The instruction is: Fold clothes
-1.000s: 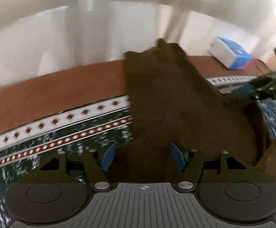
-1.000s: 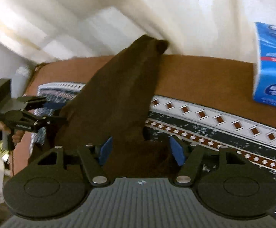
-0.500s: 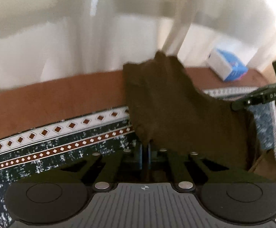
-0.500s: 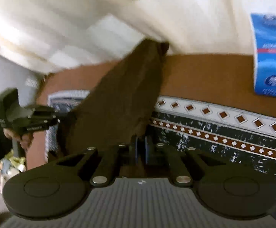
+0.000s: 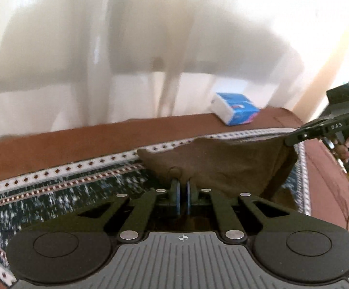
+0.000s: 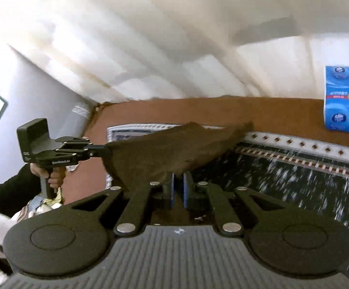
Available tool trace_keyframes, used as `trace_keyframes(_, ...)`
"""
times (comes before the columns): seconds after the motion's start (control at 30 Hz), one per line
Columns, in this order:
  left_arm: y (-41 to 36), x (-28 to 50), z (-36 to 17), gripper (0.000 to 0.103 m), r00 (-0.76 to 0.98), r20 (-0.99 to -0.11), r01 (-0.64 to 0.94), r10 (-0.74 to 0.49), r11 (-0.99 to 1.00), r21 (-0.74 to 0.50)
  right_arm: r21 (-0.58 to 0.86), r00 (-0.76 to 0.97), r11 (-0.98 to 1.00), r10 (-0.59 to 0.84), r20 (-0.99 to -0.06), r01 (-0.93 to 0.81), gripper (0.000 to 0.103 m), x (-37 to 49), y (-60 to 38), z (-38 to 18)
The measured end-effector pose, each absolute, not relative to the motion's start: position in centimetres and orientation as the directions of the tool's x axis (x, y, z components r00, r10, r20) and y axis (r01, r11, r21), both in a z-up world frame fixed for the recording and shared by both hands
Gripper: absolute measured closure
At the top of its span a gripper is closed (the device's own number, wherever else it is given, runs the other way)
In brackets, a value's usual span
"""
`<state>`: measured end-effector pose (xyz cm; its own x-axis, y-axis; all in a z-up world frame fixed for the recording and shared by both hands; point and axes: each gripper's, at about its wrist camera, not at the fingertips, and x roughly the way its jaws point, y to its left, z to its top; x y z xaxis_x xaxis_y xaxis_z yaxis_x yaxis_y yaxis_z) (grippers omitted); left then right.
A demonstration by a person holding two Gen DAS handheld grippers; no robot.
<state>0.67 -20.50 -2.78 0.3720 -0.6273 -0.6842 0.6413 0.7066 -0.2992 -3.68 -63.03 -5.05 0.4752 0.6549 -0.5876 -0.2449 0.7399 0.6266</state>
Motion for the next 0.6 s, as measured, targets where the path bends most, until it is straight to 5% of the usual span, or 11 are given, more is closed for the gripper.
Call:
trace_keyframes(0.23, -18.8, -6.7, -3.3, 0.102, 0.314, -0.692, 0.659, -0.65, 0.674, -0.334, 0.641, 0.431, 0.721, 0.682, -0.591, -0.263, 0.095, -10.7, -61.0, -4.3)
trace_keyframes(0.6, -17.3, -12.5, -12.3, 0.102, 0.21, -0.814, 0.56, -0.541, 0.749, -0.354, 0.61, 0.322, 0.784, 0.61, -0.724, -0.115, 0.094, -17.7, -58.8, -12.2)
